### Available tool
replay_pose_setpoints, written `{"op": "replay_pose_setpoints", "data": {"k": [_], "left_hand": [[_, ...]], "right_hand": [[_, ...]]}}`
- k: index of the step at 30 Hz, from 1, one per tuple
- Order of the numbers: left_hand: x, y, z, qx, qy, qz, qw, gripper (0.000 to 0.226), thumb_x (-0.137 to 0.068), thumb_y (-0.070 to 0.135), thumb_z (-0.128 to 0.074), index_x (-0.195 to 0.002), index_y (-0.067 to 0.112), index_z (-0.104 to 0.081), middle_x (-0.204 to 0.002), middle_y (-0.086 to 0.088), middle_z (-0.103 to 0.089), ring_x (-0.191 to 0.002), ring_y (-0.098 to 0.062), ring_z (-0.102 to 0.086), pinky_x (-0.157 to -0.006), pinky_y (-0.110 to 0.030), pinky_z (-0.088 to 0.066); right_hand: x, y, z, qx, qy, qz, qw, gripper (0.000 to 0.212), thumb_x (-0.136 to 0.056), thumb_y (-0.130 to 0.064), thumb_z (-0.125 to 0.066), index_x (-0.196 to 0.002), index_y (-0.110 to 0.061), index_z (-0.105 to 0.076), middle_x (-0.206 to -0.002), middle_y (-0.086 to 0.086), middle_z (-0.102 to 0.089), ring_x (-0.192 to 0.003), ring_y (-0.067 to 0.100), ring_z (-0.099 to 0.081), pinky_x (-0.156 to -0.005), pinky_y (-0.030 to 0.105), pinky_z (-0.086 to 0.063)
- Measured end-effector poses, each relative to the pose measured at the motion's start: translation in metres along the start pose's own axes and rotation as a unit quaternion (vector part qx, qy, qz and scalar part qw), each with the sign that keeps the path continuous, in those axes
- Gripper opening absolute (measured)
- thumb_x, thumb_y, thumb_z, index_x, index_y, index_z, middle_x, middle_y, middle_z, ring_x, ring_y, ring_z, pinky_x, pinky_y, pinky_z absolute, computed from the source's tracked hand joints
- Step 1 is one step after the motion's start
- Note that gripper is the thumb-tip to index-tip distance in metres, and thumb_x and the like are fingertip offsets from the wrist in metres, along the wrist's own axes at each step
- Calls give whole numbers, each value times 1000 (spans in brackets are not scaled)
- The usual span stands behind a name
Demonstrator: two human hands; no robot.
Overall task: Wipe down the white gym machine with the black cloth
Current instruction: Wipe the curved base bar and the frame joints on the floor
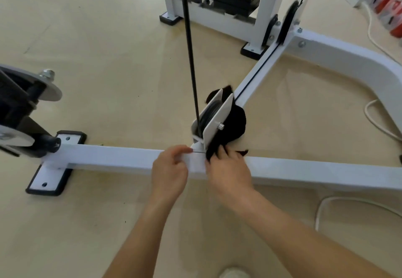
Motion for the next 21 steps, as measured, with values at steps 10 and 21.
{"op": "replay_pose_setpoints", "data": {"k": [10, 21], "left_hand": [[48, -11, 3, 316, -116, 152, 929, 17, -96, 13, -55, -105, 16, -69, -94, -1, -73, -84, -15, -67, -67, -27, -55], [10, 1, 94, -148, 170, -59, 972, 14, -88, 12, -64, -96, 18, -73, -103, -2, -65, -100, -26, -59, -82, -32, -45]], "right_hand": [[53, -51, 26, -257, -86, 137, 953, 30, -91, -18, -52, -120, -17, -57, -118, 4, -61, -103, 25, -56, -76, 30, -40], [34, -4, 57, -269, 65, 56, 959, 39, -91, -20, -48, -127, -16, -63, -127, -2, -63, -115, 19, -56, -94, 32, -46]]}}
Point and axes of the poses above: each hand's wrist, its own x-axis away from the middle knuckle, its own z-axis out of the back of the hand, y = z × x, the point moved 8 cm from there along -x, towards the middle knuckle
